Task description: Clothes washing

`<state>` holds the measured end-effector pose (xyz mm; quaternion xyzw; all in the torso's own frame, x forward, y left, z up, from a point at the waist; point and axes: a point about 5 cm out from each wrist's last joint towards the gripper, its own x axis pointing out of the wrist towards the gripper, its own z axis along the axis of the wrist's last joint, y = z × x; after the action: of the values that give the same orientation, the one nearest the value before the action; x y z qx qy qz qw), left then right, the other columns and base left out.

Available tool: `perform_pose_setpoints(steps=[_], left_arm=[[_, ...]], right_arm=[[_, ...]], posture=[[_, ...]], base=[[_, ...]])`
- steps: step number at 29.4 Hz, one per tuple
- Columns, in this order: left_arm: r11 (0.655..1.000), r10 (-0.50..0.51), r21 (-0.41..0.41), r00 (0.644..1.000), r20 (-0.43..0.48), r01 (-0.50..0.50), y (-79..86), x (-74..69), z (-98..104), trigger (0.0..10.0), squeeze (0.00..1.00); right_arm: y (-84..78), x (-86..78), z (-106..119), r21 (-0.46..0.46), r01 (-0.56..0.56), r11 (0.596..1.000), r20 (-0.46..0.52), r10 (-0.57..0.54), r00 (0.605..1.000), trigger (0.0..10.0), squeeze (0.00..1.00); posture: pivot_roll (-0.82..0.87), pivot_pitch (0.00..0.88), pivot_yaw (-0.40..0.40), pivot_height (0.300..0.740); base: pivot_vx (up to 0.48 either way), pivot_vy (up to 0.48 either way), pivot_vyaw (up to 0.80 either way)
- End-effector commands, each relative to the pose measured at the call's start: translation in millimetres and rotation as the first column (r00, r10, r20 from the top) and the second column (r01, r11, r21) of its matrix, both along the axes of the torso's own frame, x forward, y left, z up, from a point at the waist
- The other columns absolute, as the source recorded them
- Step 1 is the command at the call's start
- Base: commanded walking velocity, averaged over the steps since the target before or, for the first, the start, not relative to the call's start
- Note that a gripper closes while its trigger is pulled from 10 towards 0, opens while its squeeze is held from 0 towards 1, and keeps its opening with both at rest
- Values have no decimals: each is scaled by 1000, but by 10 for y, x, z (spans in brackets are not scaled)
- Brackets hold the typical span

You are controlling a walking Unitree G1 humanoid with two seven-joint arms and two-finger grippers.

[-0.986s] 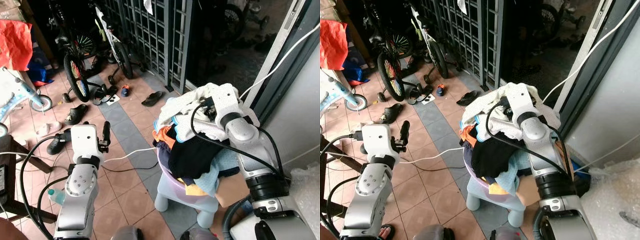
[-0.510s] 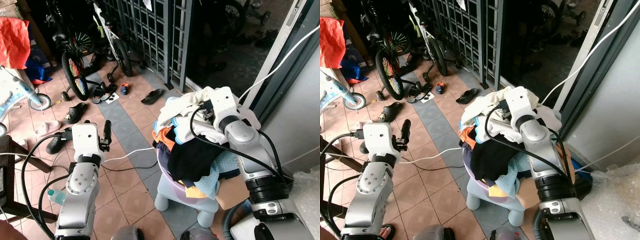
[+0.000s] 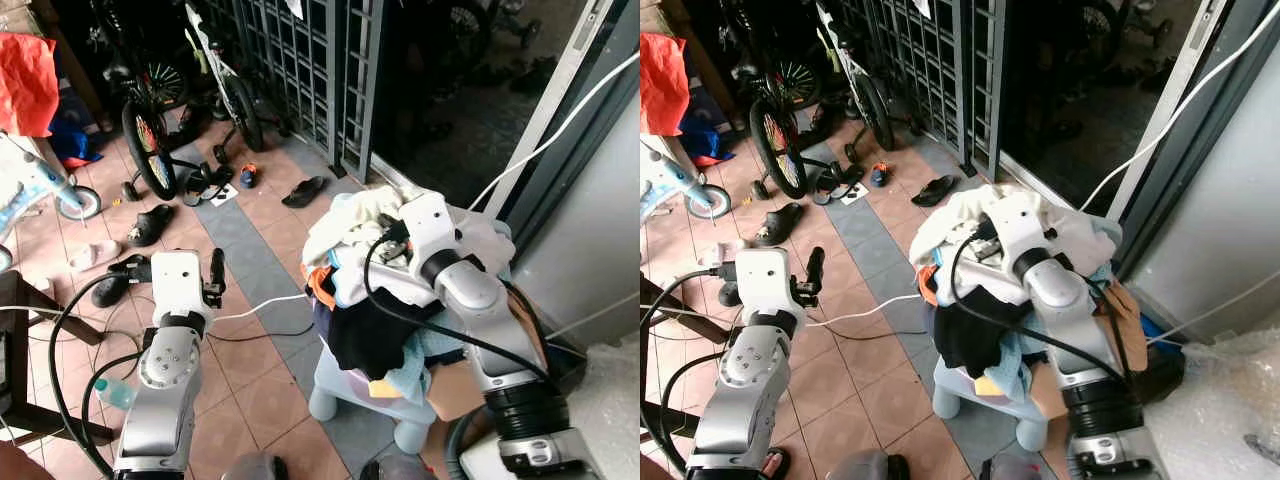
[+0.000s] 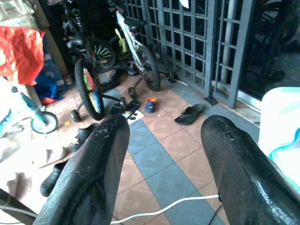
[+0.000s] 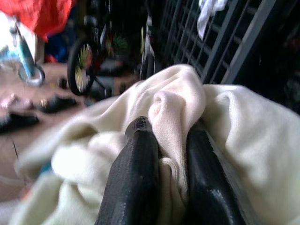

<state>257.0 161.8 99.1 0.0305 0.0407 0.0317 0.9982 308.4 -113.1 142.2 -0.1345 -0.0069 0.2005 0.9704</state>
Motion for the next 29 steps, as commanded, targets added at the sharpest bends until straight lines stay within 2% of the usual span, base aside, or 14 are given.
perform_pose_setpoints(steps=[1, 3, 7, 15, 19, 20, 21, 22, 23, 29], left_arm=[[1000, 5, 6, 1000, -14, -5, 23, 8, -23, 10000, 0], [999, -18, 29, 1000, -2, 18, -9, 49, 6, 10000, 0], [998, -44, 49, 999, 19, 43, -34, 92, 44, 10000, 0], [998, -51, 32, 998, 22, 50, -89, 109, 64, 10000, 0], [998, -57, 32, 998, 23, 56, -97, 110, 61, 10000, 0], [998, -56, 32, 998, 22, 55, -88, 110, 59, 10000, 0], [998, -55, 33, 998, 21, 54, -82, 110, 59, 10000, 0], [998, -52, 34, 998, 20, 52, -72, 114, 57, 10000, 0], [998, -51, 33, 999, 18, 50, -69, 116, 53, 10000, 0], [998, -54, 33, 998, 20, 54, -91, 131, 57, 10000, 0]], right_arm=[[121, -39, 111, 47, -21, 999, 64, 18, 998, 0, 0], [130, -67, 234, 125, 23, 992, 137, -40, 990, 0, 0], [56, -103, 453, 175, 55, 983, 240, -97, 966, 0, 0], [-156, -78, 648, 210, 149, 966, 296, -208, 932, 0, 0], [-260, -121, 777, 216, 177, 960, 348, -245, 905, 0, 0], [-282, -141, 802, 212, 180, 961, 362, -248, 899, 863, 0], [-292, -148, 798, 205, 182, 962, 359, -247, 900, 863, 0], [-318, -156, 780, 204, 189, 961, 346, -251, 904, 5059, 0], [-337, -171, 737, 187, 200, 962, 335, -253, 908, 10000, 0], [-356, -193, 627, 171, 216, 961, 299, -260, 918, 10000, 0]], posture=[[-48, 36, 76, 740], [-48, 27, 90, 740], [-48, 35, 101, 740], [-55, 32, 102, 740], [-53, 32, 103, 740], [-55, 33, 101, 740], [-55, 33, 101, 740], [-60, 34, 101, 740], [-60, 34, 101, 740], [-64, 37, 101, 740]], base=[[0, 0, 0], [0, 0, 0], [0, 0, 0], [0, 0, 0], [-130, 0, 0], [-262, 0, 0], [-262, 0, 0], [-262, 0, 0], [-262, 0, 0], [-281, 0, 0]])
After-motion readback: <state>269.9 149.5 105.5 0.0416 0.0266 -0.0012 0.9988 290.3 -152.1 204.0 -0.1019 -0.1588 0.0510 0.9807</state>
